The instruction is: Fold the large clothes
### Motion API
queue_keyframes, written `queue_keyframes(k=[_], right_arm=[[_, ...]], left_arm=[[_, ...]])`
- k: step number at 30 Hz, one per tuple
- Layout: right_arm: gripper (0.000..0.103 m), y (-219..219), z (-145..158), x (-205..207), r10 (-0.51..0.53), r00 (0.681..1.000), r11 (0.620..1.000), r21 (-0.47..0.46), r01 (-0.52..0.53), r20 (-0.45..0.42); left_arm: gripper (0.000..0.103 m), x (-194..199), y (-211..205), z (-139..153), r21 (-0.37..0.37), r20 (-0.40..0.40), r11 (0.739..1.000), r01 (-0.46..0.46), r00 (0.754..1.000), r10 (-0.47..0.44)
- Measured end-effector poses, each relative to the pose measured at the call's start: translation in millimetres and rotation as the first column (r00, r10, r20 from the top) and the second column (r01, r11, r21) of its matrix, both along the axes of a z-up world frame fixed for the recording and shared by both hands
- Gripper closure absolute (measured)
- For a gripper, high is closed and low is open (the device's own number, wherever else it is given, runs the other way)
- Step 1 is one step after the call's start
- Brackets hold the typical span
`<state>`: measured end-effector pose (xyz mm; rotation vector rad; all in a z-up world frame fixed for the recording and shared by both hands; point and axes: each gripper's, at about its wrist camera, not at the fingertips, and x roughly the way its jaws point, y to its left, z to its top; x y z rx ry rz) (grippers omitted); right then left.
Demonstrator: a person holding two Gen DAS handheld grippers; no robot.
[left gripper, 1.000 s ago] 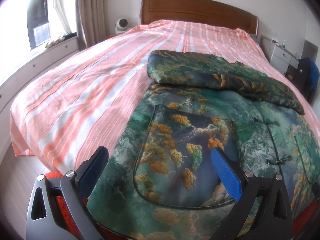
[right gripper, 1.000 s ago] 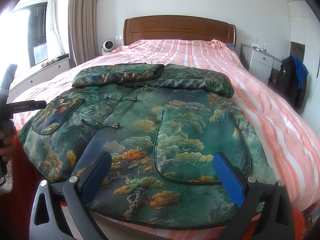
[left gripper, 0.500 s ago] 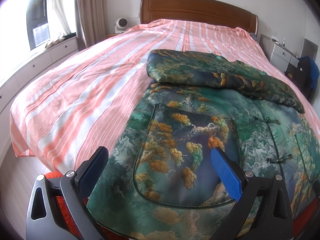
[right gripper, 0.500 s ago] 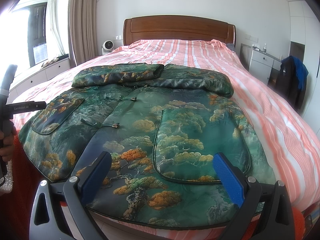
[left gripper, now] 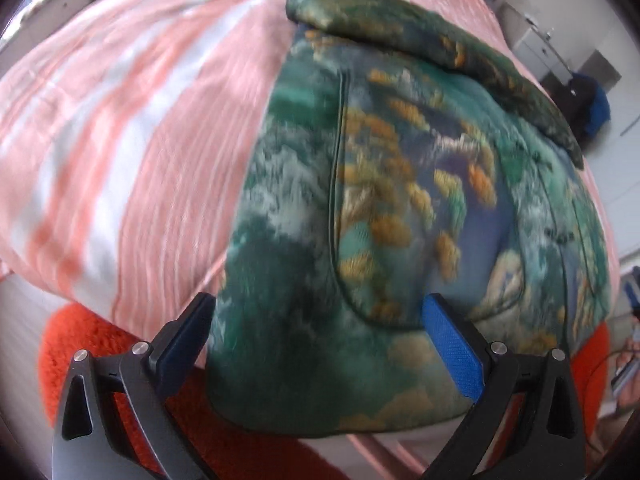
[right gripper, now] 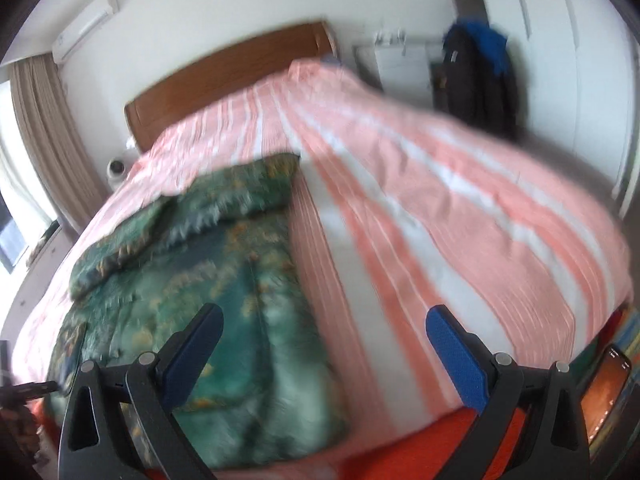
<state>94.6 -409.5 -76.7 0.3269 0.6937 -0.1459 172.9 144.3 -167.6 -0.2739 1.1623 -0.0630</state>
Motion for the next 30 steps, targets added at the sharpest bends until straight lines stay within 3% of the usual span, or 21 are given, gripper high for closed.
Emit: queue_keyframes(k=[2,5,8,10,11,12,13,15,18,25,27,30], right_arm=[[0.003,-11.0,-12.5,9.1,0.101,0.99,0.991,0.097,-0.091,-0.098],[0.003,-18.4,-32.9,19.1,0.19,0.966,0.961,0.236,-0.147,-0.174],[0.014,-8.1,-58.0,33.9,0.306,0.919,0.916,0.339,-0.213,-0.249],[0.043,0.5,-66.5,38.5,0.355,0.893,0.898,0.366,-0.244,-0.277],[0.053,7.4,-69.6,38.9,0.374,0.88,0.893,0.369,-0.257,-0.292],[0.073,11.1,-70.4,39.8,0.383,0.873,0.893,0.363,-0.266,-0.303],[0.085,15.2,-69.3,38.8,0.393,0.865,0.894,0.349,-0.28,-0.312],[0.087,21.4,-60.9,35.3,0.408,0.859,0.891,0.338,-0.302,-0.309],[0.089,23.7,-46.7,31.0,0.419,0.86,0.888,0.332,-0.32,-0.292],[0.09,18.9,-39.8,6.9,0.436,0.841,0.875,0.369,-0.314,-0.319],[0.09,13.0,-37.5,3.6,0.444,0.843,0.857,0.42,-0.299,-0.304],[0.09,1.7,-11.7,18.0,0.456,0.866,0.81,0.498,-0.31,-0.203]], left_arm=[[0.001,0.2,0.5,-0.5,0.0,-0.001,1.0,0.009,1.0,-0.009],[0.0,2.9,0.8,-7.2,-0.001,-0.036,1.0,0.022,0.999,-0.022],[0.0,0.8,-1.6,-15.0,-0.007,-0.1,0.998,0.067,0.993,-0.068],[0.003,-4.3,-6.9,-19.0,-0.001,-0.139,0.993,0.119,0.983,-0.118],[0.015,-7.1,-9.2,-19.2,0.013,-0.146,0.991,0.132,0.981,-0.128],[0.033,-11.1,-11.5,-18.3,0.04,-0.148,0.989,0.14,0.98,-0.132],[0.041,-15.4,-12.2,-17.0,0.062,-0.151,0.988,0.14,0.98,-0.129],[0.073,-22.8,-9.1,-12.7,0.075,-0.149,0.989,0.124,0.983,-0.111],[0.088,-37.5,5.3,1.2,0.009,-0.132,0.996,0.093,0.987,-0.091],[0.092,-81.6,39.3,22.0,-0.096,-0.125,0.99,0.105,0.985,-0.116],[0.093,-79.8,57.5,46.3,-0.153,-0.081,0.984,0.094,0.991,-0.107],[0.093,-61.4,76.9,90.3,-0.219,0.022,0.97,0.106,0.994,-0.104]])
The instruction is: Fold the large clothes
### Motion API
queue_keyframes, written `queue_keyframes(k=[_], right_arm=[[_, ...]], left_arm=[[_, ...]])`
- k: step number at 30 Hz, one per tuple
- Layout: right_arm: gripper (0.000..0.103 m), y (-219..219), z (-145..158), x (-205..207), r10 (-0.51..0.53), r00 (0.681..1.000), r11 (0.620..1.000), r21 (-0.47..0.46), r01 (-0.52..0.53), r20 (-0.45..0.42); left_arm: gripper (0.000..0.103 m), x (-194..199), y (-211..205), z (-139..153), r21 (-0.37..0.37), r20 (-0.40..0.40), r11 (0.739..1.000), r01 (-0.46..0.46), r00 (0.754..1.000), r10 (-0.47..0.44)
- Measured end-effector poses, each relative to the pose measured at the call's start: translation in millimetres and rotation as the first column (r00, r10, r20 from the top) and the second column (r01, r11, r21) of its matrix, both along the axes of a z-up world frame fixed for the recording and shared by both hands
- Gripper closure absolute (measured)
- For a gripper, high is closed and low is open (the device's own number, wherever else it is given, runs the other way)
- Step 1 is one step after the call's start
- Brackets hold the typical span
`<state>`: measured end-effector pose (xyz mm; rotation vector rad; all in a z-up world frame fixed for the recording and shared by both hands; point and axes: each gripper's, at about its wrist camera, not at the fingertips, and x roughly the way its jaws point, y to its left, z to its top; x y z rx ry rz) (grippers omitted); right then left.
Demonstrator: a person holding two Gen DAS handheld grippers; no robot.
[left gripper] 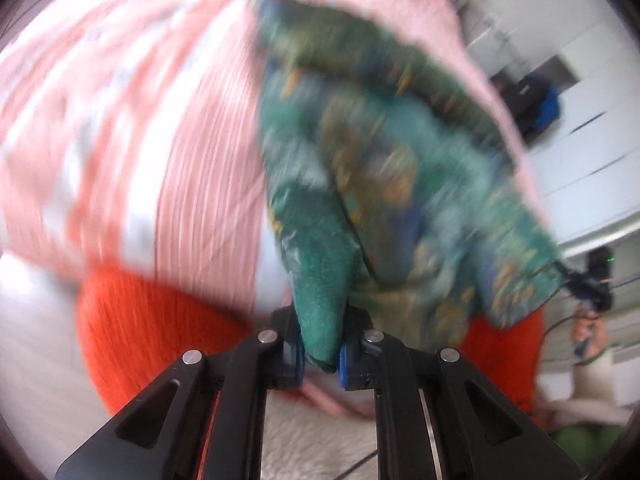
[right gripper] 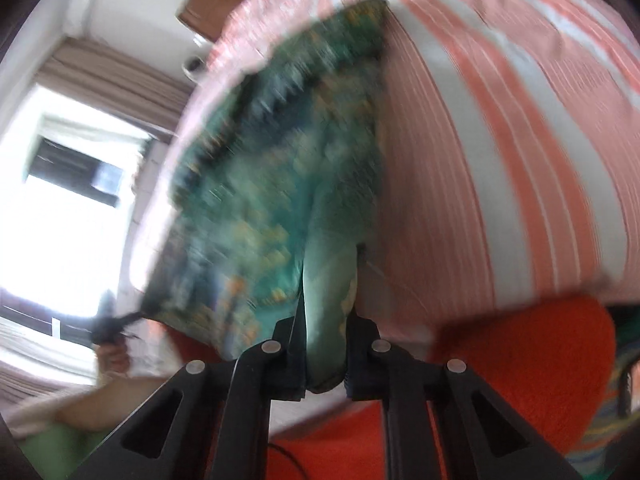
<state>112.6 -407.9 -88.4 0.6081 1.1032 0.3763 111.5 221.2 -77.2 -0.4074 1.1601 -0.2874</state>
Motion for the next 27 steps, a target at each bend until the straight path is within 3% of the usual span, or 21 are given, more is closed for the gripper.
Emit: queue_keyframes(k=[2,4,7,8,9,11,12,15,16,20,22,25,26,27], right_arm=[[0.091,-4.9,35.4,28.9,-0.001,0.996,0.999,0.038,-0.002,0.085],[0.091,-4.6,63.8,59.2,0.001,0.987,0.999,0.035,-0.006,0.16],[0.091,-2.8,103.0,129.9,-0.016,0.962,0.999,-0.036,0.027,0.273],[0.091,0.0,111.1,157.5,-0.018,0.95,0.997,-0.065,0.04,0.311],[0.087,1.7,115.1,182.7,-0.026,0.943,0.996,-0.074,0.054,0.333],[0.074,-2.3,108.6,230.9,-0.096,0.947,0.99,-0.065,0.121,0.305],[0.061,-5.0,103.2,243.4,-0.143,0.948,0.983,-0.068,0.169,0.283],[0.025,-19.1,95.2,249.3,-0.244,0.925,0.959,-0.069,0.275,0.292],[0.019,-23.9,94.9,245.7,-0.247,0.921,0.957,-0.071,0.28,0.301],[0.019,-25.4,76.3,252.3,-0.2,0.944,0.953,-0.171,0.249,0.261],[0.019,-19.6,64.5,266.7,-0.154,0.96,0.945,-0.247,0.213,0.236],[0.019,-9.3,47.5,286.3,-0.126,0.97,0.939,-0.289,0.184,0.207],[0.019,-2.9,38.8,297.1,-0.12,0.976,0.937,-0.305,0.173,0.184],[0.019,1.7,33.4,303.4,-0.119,0.977,0.93,-0.324,0.171,0.175]], left_arm=[[0.095,21.8,6.7,36.6,-0.007,0.094,1.0,0.008,0.995,-0.008],[0.095,62.5,10.9,73.2,0.033,0.193,0.999,0.003,0.981,-0.009],[0.085,142.2,3.9,109.2,0.037,0.299,0.995,-0.095,0.951,0.08],[0.063,158.9,2.3,111.9,0.038,0.308,0.994,-0.107,0.947,0.09],[0.033,181.7,1.3,113.7,0.033,0.306,0.992,-0.123,0.946,0.107],[0.012,214.3,3.8,107.1,0.042,0.275,0.983,-0.179,0.948,0.161],[0.011,221.1,7.0,103.8,0.059,0.275,0.972,-0.229,0.94,0.204],[0.008,227.8,-0.1,82.8,0.06,0.255,0.972,-0.229,0.945,0.207],[0.007,229.5,-0.3,71.0,0.078,0.251,0.971,-0.225,0.947,0.199],[0.007,260.9,-18.5,28.7,0.188,0.191,0.96,-0.209,0.966,0.173],[0.007,270.3,-19.3,10.9,0.224,0.164,0.952,-0.209,0.971,0.175],[0.008,288.3,-30.4,-11.6,0.267,0.14,0.943,-0.197,0.976,0.165],[0.013,292.8,-33.7,-17.3,0.278,0.138,0.941,-0.195,0.977,0.162],[0.041,293.3,-38.3,-19.9,0.291,0.143,0.939,-0.184,0.979,0.148]])
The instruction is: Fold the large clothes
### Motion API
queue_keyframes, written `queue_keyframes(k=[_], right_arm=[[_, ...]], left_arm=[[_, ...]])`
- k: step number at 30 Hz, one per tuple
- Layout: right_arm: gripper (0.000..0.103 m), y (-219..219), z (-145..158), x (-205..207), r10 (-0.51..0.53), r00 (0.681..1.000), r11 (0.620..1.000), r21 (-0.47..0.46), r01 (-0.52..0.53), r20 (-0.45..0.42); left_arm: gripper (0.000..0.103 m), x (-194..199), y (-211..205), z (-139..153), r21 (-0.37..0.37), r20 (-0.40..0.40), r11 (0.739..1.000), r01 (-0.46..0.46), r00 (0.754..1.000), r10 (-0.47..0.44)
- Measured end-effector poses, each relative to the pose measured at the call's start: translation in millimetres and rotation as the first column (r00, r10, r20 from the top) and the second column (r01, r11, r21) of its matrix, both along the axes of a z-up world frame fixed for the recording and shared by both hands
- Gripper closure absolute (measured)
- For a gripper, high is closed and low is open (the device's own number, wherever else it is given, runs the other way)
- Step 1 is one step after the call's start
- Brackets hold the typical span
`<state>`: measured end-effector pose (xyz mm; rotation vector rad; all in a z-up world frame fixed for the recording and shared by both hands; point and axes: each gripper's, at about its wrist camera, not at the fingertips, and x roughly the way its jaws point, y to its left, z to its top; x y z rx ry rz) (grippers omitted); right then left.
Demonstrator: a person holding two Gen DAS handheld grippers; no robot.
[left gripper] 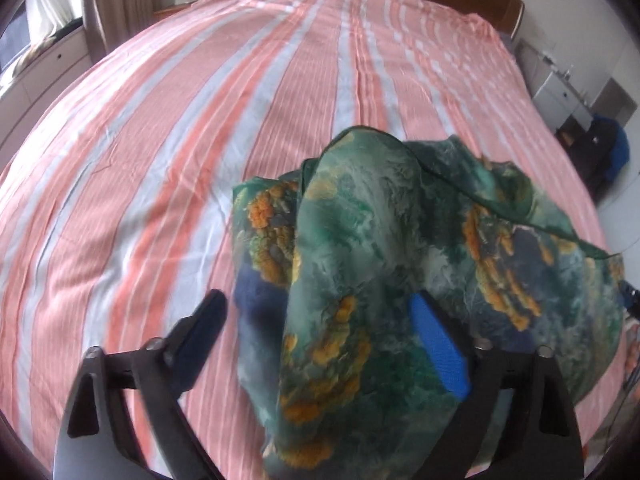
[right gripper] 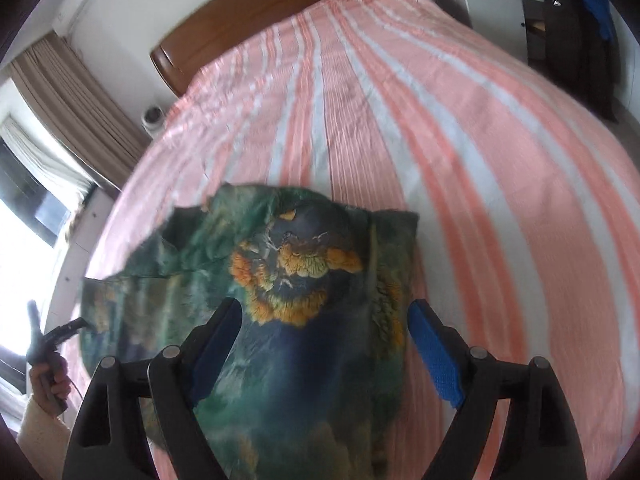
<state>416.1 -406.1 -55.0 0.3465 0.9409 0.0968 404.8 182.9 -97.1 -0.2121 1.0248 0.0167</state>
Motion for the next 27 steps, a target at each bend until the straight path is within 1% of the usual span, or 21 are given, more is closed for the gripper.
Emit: queue_keyframes(k=[1,2,3,4,5,6,8,9,11,13,15,17,18,19,20,21,22,24,25,26,27], right_arm=[[0.028,4.8,-4.2,3.1,0.005,1.0,1.0,-0.019,-0.005,-0.002],[0.041,13.3,-6.6,5.8,0.022,1.0,0.999,-0.046,-0.022,0.004],[0.072,21.6,-8.6,6.8,0.039,0.999,0.996,-0.079,-0.039,0.002],[0.084,30.0,-9.9,5.0,0.053,0.999,0.991,-0.126,-0.052,0.001],[0.085,37.9,-6.4,1.6,0.064,0.998,0.981,-0.183,-0.061,0.01],[0.088,45.6,-1.1,-2.3,0.083,0.996,0.968,-0.242,-0.074,0.027],[0.088,63.4,22.6,-16.3,0.144,0.984,0.925,-0.366,-0.096,0.104],[0.089,67.9,34.9,-21.1,0.163,0.976,0.914,-0.394,-0.096,0.141],[0.089,75.2,67.3,-24.8,0.185,0.957,0.902,-0.425,-0.075,0.222],[0.089,78.8,89.0,-17.2,0.173,0.943,0.902,-0.43,-0.036,0.283],[0.089,79.0,108.6,2.1,0.131,0.927,0.91,-0.415,0.028,0.35],[0.089,78.0,111.7,26.9,0.086,0.924,0.919,-0.387,0.071,0.372],[0.089,76.3,108.7,38.2,0.068,0.925,0.924,-0.372,0.083,0.374],[0.089,74.5,103.0,50.1,0.049,0.927,0.93,-0.355,0.094,0.372],[0.089,72.5,88.0,68.5,0.031,0.933,0.933,-0.344,0.101,0.359],[0.089,73.3,77.6,77.9,0.026,0.938,0.932,-0.347,0.103,0.346],[0.089,73.9,59.6,91.9,0.02,0.949,0.928,-0.359,0.1,0.315],[0.088,72.6,8.9,117.3,0.015,0.974,0.918,-0.389,0.076,0.226],[0.084,66.9,-20.2,124.9,0.005,0.987,0.924,-0.378,0.056,0.159],[0.082,55.6,-55.7,129.5,-0.03,0.996,0.949,-0.31,0.056,0.088],[0.079,48.9,-69.0,128.0,-0.051,0.995,0.963,-0.26,0.07,0.081]], left_arm=[[0.059,-1.2,-3.5,-0.6,0.014,-0.002,1.0,0.01,1.0,-0.01],[0.076,-4.7,-6.0,1.0,0.055,-0.004,0.998,0.004,1.0,-0.004],[0.087,-10.9,-7.5,4.7,0.083,0.019,0.997,0.009,1.0,-0.011],[0.089,-15.2,-6.3,9.9,0.086,0.038,0.996,0.02,0.999,-0.023],[0.092,-22.1,-4.8,16.4,0.085,0.056,0.996,0.026,0.998,-0.031],[0.094,-30.5,-0.8,27.7,0.073,0.083,0.997,0.028,0.996,-0.034],[0.095,-40.7,3.6,55.4,0.039,0.149,0.999,0.036,0.988,-0.041],[0.095,-44.3,4.9,72.7,0.036,0.19,0.999,0.038,0.981,-0.044],[0.095,-38.6,0.7,103.0,0.047,0.283,0.998,0.029,0.958,-0.041],[0.095,-17.5,-3.6,117.6,0.07,0.343,0.998,0.004,0.939,-0.027],[0.095,5.2,-3.4,122.3,0.084,0.375,0.996,-0.038,0.927,0.003],[0.095,27.3,-0.9,114.7,0.074,0.378,0.995,-0.069,0.925,0.036],[0.095,40.1,0.5,105.5,0.076,0.372,0.994,-0.083,0.927,0.049],[0.095,54.6,0.2,90.8,0.096,0.36,0.991,-0.096,0.931,0.055],[0.095,63.8,-0.4,75.4,0.116,0.343,0.988,-0.1,0.938,0.055],[0.094,75.4,-0.2,55.0,0.14,0.314,0.985,-0.102,0.948,0.054],[0.094,86.3,0.5,29.5,0.168,0.27,0.981,-0.1,0.962,0.052],[0.091,94.2,3.6,-16.7,0.181,0.2,0.98,-0.08,0.979,0.043],[0.09,90.4,7.2,-37.3,0.152,0.196,0.986,-0.073,0.98,0.042],[0.09,81.1,5.5,-45.0,0.136,0.209,0.988,-0.074,0.977,0.044],[0.09,75.2,5.5,-49.5,0.127,0.239,0.988,-0.082,0.97,0.05]])
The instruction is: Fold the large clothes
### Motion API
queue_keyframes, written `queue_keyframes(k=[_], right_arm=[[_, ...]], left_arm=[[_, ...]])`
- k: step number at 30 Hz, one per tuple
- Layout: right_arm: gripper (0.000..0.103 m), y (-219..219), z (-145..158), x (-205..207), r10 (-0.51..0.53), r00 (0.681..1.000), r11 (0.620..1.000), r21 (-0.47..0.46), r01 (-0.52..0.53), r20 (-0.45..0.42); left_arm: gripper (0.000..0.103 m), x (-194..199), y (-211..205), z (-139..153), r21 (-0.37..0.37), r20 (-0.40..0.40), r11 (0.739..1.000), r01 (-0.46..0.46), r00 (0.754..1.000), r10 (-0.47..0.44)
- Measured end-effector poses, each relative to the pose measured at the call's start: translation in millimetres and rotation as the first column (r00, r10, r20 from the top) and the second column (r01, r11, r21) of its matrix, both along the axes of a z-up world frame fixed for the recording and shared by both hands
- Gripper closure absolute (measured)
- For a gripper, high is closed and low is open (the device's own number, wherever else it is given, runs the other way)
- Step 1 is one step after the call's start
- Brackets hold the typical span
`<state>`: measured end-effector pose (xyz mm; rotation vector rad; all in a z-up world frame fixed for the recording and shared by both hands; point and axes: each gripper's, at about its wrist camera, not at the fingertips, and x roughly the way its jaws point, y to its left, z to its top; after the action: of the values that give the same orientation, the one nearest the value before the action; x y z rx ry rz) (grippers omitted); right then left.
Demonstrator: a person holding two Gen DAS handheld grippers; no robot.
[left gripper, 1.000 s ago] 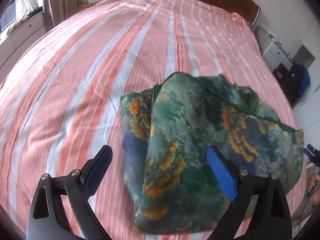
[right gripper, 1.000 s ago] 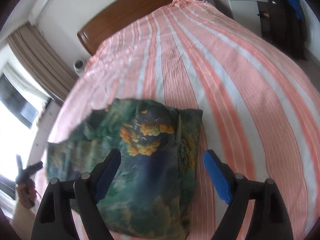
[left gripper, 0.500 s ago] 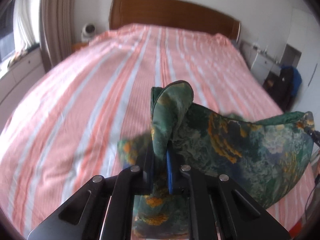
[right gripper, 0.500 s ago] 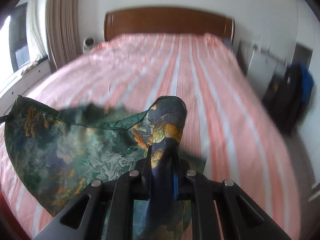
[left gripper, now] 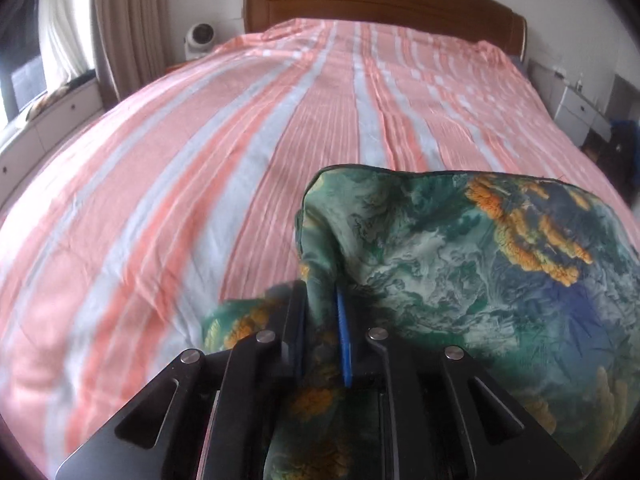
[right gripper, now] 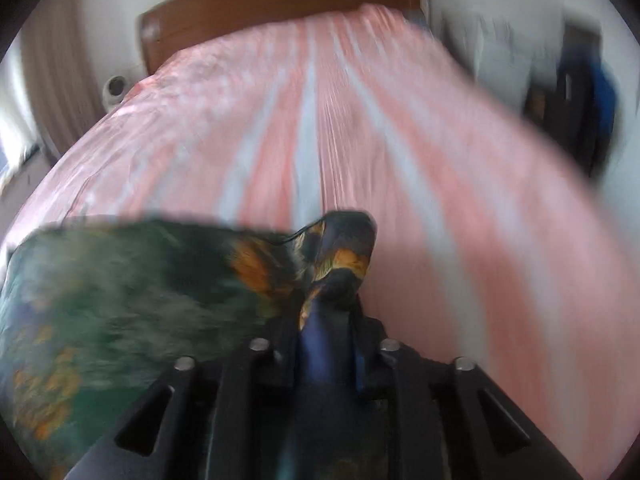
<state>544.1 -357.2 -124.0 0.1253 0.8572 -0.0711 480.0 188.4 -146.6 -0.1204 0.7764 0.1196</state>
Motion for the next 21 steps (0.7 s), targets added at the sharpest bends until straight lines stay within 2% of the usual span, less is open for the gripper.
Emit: queue_keyframes(k=[2,4,5,7,8,9,11,12,14,16,18,21], right_arm=[[0.078,-15.9,-8.3,-7.3,-0.038,0.998,0.994,0.101,0.033,0.052],[0.071,-23.1,-10.0,-4.4,-0.046,0.998,0.987,0.155,0.04,0.038],[0.07,-25.7,-10.9,-3.6,-0.049,0.998,0.984,0.171,0.042,0.032],[0.061,-25.5,-10.7,-4.2,-0.051,0.998,0.982,0.182,0.045,0.027],[0.059,-23.1,-12.2,-6.4,-0.055,0.998,0.983,0.177,0.05,0.026],[0.053,-22.8,-11.8,-7.1,-0.063,0.998,0.984,0.171,0.058,0.025],[0.037,-24.3,-3.7,-10.2,-0.088,0.996,0.984,0.16,0.082,0.028],[0.025,-25.6,7.6,-17.1,-0.116,0.992,0.984,0.145,0.108,0.043],[0.021,-30.4,40.5,-40.9,-0.192,0.972,0.976,0.131,0.175,0.133],[0.01,-30.4,73.8,-76.5,-0.218,0.946,0.97,0.161,0.183,0.239],[0.006,-20.4,96.2,-117.0,-0.191,0.927,0.976,0.165,0.143,0.322],[0.005,4.2,103.4,-163.2,-0.102,0.931,0.987,0.151,0.051,0.351]], left_arm=[[0.088,-2.0,0.6,0.6,-0.007,0.016,1.0,0.002,1.0,-0.002],[0.084,-2.1,4.2,0.6,-0.028,0.011,1.0,-0.001,1.0,0.002],[0.083,-2.1,3.6,0.5,-0.031,0.009,1.0,0.0,1.0,0.0],[0.073,-5.0,3.9,3.3,-0.027,0.011,1.0,-0.004,1.0,0.005],[0.056,-6.1,5.3,4.4,-0.023,0.008,1.0,-0.02,1.0,0.02],[0.035,-4.0,8.1,7.5,-0.013,-0.01,0.999,-0.05,0.999,0.05],[0.015,-7.8,12.7,18.4,0.012,-0.04,0.996,-0.088,0.995,0.088],[0.015,-16.6,14.5,31.3,0.019,-0.03,0.996,-0.085,0.996,0.085],[0.014,-35.3,13.9,50.1,0.024,-0.004,0.998,-0.057,0.998,0.057],[0.01,-60.8,7.9,69.6,0.05,0.024,0.998,-0.029,0.999,0.028],[0.009,-81.0,-1.9,82.0,0.057,0.045,0.998,-0.008,0.999,0.005],[0.008,-104.2,-29.4,92.6,0.019,0.045,0.998,0.053,0.998,-0.054]])
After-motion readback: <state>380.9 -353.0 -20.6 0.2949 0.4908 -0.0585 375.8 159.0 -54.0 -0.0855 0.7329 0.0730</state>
